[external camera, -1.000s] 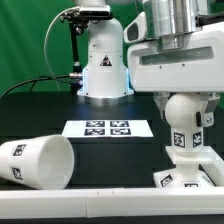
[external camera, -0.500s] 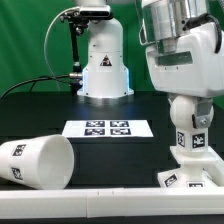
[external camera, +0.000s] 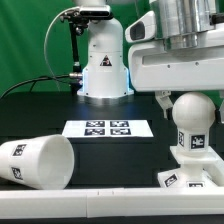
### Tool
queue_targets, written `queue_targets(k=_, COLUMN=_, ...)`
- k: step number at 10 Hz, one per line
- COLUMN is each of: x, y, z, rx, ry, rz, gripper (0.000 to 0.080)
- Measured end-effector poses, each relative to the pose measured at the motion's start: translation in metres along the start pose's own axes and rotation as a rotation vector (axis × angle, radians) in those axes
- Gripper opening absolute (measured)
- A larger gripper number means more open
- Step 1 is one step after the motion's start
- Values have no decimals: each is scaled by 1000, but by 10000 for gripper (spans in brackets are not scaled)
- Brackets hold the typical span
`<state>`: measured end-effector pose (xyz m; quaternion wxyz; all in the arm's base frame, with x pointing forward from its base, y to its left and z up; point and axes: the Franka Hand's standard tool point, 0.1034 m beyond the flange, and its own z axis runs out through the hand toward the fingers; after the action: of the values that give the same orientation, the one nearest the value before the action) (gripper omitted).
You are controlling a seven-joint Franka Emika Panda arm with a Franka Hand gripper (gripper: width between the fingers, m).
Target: Assemble lamp
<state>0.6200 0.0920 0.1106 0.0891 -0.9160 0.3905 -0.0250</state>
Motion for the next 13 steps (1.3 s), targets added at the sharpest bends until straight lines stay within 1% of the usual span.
queue_targets(k=2, x=1, y=1, z=0, rx=-1, ry=1, rz=-138, gripper=699)
queue_targets(k=3, x=1, y=1, z=0, rx=-14, ry=8, rz=-236, gripper=699)
queue_targets(k=4, x=0, y=0, z=-1, rx=-59, ry=32, rz=-454, gripper=699)
queue_targets(k=5, x=-1, y=-4, z=-2, rx=-78, ry=42, rz=-612, gripper=699)
queue_targets(k=6, x=1, y=-4, z=-3, rx=-83, ry=43, rz=-792, gripper=699)
queue_targets(k=7, x=3, y=-3, z=-3, rx=-82, ry=47, rz=-811, gripper=699)
queue_targets(k=8, x=2, y=-3, z=-3, rx=-81, ry=47, rz=-783, gripper=672)
queue_targets(k=9, x=2, y=-3, z=-3, rx=-81, ry=48, rz=-771, gripper=672)
queue_targets(k=10, x=2, y=-3, z=-3, rx=-80, ry=48, rz=-759, gripper=574)
queue_targets(k=13, x=3, y=-4, z=-2, rx=-64, ry=72, rz=-428, gripper=575)
